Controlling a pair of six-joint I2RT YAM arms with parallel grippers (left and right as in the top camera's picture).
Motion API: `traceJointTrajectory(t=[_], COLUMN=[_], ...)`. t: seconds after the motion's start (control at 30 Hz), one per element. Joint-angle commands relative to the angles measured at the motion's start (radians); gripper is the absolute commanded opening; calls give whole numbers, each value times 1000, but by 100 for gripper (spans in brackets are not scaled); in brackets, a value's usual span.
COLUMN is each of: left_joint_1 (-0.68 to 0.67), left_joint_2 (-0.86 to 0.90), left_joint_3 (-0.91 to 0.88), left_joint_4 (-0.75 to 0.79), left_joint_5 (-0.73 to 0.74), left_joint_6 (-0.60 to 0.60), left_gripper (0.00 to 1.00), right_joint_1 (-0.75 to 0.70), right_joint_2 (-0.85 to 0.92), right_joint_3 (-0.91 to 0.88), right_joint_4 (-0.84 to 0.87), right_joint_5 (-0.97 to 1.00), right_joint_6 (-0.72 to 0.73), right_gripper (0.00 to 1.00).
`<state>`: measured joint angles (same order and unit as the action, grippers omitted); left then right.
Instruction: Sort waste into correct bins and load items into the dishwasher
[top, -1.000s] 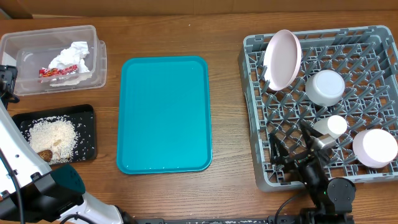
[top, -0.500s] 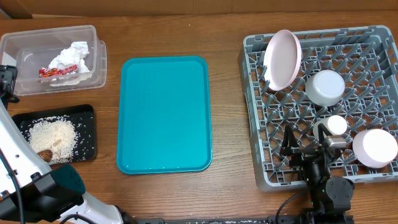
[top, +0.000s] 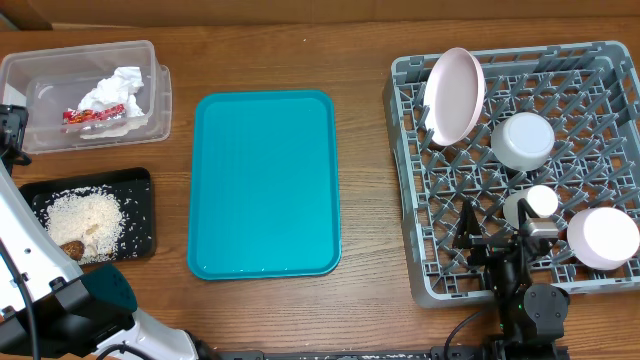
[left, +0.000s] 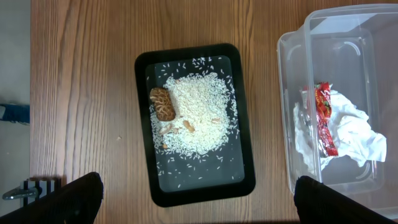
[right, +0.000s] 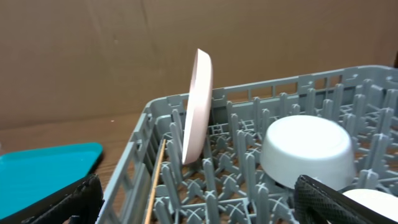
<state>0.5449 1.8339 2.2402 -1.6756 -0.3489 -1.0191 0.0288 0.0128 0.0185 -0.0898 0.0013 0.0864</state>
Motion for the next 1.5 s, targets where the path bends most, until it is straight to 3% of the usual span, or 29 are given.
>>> traceJointTrajectory(t=[0.0, 1.47], left_joint_1=[-4, -4], left_joint_2=[10, 0], left_joint_3=[5, 5], left_joint_4=[1, 1], left_joint_5=[-16, -16], left_joint_6=[-16, -16], left_gripper=[100, 100], right_joint_1=[4, 4], right_joint_2=[-10, -10], right_joint_3=[-10, -10], right_joint_4=[5, 5], right_joint_5=[15, -2], right_joint_6=[-71, -98], right_gripper=[100, 100])
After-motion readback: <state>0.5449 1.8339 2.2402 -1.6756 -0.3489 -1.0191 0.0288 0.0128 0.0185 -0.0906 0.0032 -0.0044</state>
